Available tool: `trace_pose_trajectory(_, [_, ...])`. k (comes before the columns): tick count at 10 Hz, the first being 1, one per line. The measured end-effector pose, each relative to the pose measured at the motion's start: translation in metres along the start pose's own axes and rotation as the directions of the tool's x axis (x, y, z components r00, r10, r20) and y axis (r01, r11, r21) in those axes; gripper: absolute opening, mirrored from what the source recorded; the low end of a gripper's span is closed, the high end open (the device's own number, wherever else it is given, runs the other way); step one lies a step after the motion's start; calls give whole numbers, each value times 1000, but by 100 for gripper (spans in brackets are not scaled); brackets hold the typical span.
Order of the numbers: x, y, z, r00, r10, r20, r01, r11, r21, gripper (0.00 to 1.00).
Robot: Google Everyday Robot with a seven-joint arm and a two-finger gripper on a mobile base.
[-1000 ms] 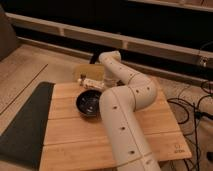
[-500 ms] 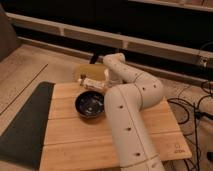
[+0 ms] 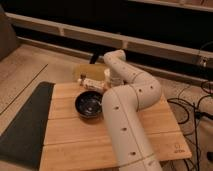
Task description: Wipe the white sponge on the table
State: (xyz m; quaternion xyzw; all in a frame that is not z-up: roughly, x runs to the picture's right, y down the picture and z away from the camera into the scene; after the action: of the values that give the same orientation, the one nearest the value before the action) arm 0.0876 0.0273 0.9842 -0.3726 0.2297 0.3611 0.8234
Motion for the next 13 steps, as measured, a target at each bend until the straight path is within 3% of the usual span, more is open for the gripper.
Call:
trace_pose_trajectory(2, [-10,10,0,1000,-28,4,28,1000,-10,5])
trace_pose_trajectory(13, [-11,10,1,1000,-28,8,29,1000,-12,5])
